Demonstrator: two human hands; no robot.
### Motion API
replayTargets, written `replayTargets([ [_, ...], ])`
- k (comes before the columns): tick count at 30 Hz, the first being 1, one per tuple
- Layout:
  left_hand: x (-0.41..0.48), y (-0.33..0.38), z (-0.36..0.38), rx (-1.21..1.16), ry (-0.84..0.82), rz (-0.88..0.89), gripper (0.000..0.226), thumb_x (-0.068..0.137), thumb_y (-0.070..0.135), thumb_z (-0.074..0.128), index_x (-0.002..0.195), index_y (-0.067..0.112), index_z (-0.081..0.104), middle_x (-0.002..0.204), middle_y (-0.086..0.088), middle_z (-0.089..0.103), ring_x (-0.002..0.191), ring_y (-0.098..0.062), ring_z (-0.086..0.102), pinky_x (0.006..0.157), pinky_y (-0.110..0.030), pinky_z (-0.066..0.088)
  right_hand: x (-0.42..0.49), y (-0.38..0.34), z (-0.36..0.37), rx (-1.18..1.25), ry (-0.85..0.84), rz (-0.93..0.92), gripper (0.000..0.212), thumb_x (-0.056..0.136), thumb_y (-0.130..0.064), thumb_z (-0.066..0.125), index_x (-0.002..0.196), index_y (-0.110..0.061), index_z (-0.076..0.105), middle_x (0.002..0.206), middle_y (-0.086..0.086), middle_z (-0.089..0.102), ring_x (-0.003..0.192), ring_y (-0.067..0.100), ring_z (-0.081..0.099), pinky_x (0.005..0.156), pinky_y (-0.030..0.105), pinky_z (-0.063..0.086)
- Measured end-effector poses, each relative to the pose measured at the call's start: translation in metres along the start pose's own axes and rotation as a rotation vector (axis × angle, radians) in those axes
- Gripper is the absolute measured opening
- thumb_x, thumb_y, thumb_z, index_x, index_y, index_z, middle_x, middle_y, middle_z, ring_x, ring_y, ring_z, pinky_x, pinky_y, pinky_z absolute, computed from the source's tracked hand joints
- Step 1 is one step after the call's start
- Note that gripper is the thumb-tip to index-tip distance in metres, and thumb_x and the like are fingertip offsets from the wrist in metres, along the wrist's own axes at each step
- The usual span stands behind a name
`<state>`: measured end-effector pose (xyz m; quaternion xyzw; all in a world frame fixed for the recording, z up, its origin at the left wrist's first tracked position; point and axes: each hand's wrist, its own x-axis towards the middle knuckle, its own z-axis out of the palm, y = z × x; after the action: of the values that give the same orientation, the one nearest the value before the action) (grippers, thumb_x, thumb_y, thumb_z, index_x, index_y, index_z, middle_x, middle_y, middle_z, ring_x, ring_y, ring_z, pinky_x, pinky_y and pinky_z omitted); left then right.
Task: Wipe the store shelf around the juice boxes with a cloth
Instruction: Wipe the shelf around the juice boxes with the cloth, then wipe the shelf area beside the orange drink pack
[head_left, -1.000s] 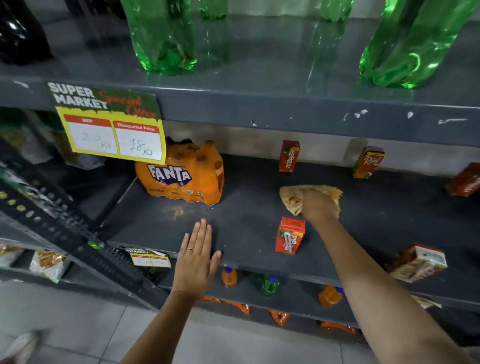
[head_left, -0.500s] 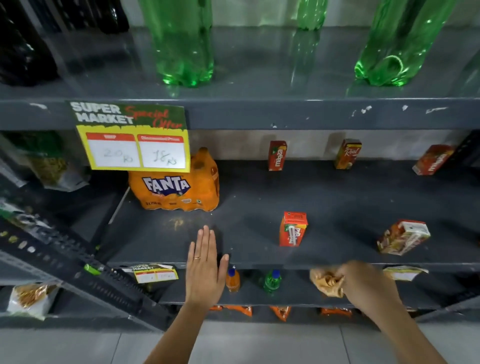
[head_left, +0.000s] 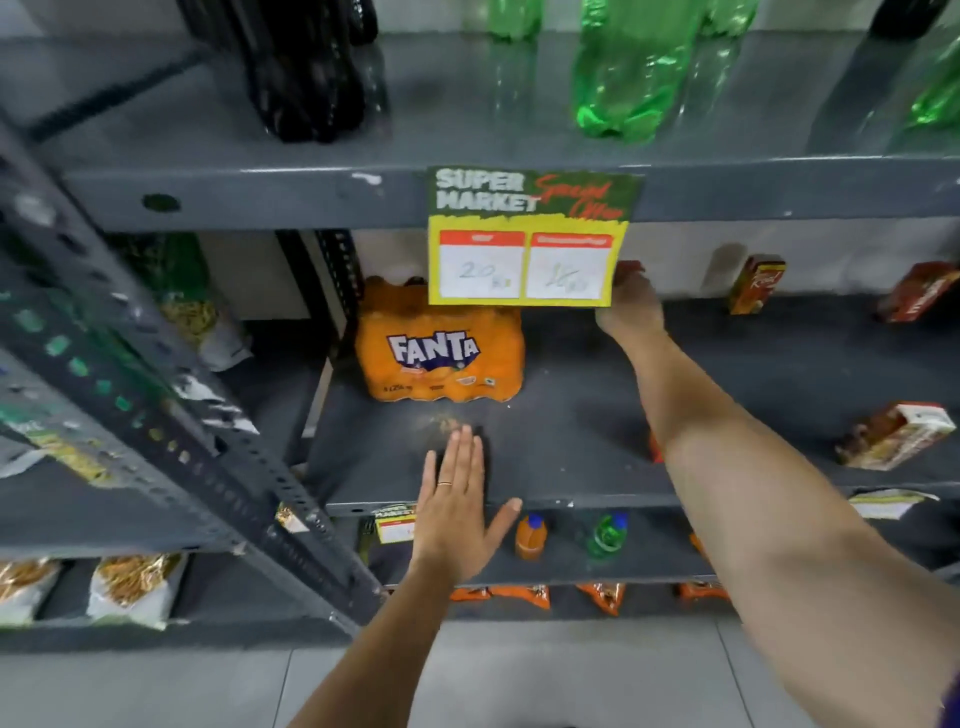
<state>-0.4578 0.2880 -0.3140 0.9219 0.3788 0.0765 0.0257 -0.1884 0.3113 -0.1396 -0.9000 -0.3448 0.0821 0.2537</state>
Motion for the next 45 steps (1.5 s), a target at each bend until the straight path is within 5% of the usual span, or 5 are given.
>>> replayTargets([
  [19,-0.004,-0.005,0.0,-0.035,0.027,0.051,0.088,0.094,0.069,0.014,0.151,0.002,0.012,0.161,-0.013,0.009,0.149,-0.026,0.008,0.117,-0.048,0.01,-0.171,0.076,0.08,-0.279,-0.216,-0.283,0.04,0.093,-0.014,0.045,0.125,-0.031,0.062,0.133,-0.008,0.059,0.12,0.019,0.058,0.098,0.03,0.048],
  [26,-0.004,-0.004,-0.002,-0.031,0.01,0.032,0.091,0.092,0.072,0.016,0.152,0.004,0.01,0.161,-0.012,0.006,0.149,-0.025,0.004,0.117,-0.047,0.007,-0.141,0.066,0.015,-0.171,-0.416,-0.113,0.021,0.087,-0.019,0.053,0.078,-0.019,0.072,0.074,-0.001,0.072,0.079,0.023,0.07,0.068,0.032,0.055],
  [30,-0.004,-0.003,-0.003,-0.022,-0.008,0.021,0.09,0.093,0.071,0.016,0.152,0.003,0.011,0.161,-0.012,0.005,0.149,-0.024,0.002,0.118,-0.047,0.006,-0.1,0.04,0.029,-0.161,-0.178,-0.274,0.035,0.088,-0.008,0.043,0.102,-0.019,0.074,0.102,0.008,0.073,0.095,0.031,0.066,0.079,0.038,0.052],
  [41,-0.009,-0.01,-0.011,-0.184,0.042,0.027,0.079,0.096,0.064,0.007,0.153,0.008,0.005,0.162,-0.005,-0.001,0.149,-0.017,-0.005,0.119,-0.038,0.001,-0.138,0.059,0.057,-0.65,-0.373,-0.258,0.033,0.09,-0.006,0.043,0.108,-0.015,0.069,0.109,0.008,0.07,0.1,0.028,0.067,0.077,0.034,0.052],
  [45,-0.021,-0.052,-0.036,-0.209,0.045,-0.16,0.089,0.084,0.072,-0.015,0.151,0.015,0.0,0.161,-0.001,-0.003,0.147,-0.012,-0.013,0.12,-0.037,-0.007,-0.121,0.032,0.035,-0.509,-0.528,-0.301,0.021,0.085,-0.009,0.05,0.071,-0.016,0.064,0.079,0.006,0.065,0.083,0.032,0.065,0.061,0.032,0.047],
])
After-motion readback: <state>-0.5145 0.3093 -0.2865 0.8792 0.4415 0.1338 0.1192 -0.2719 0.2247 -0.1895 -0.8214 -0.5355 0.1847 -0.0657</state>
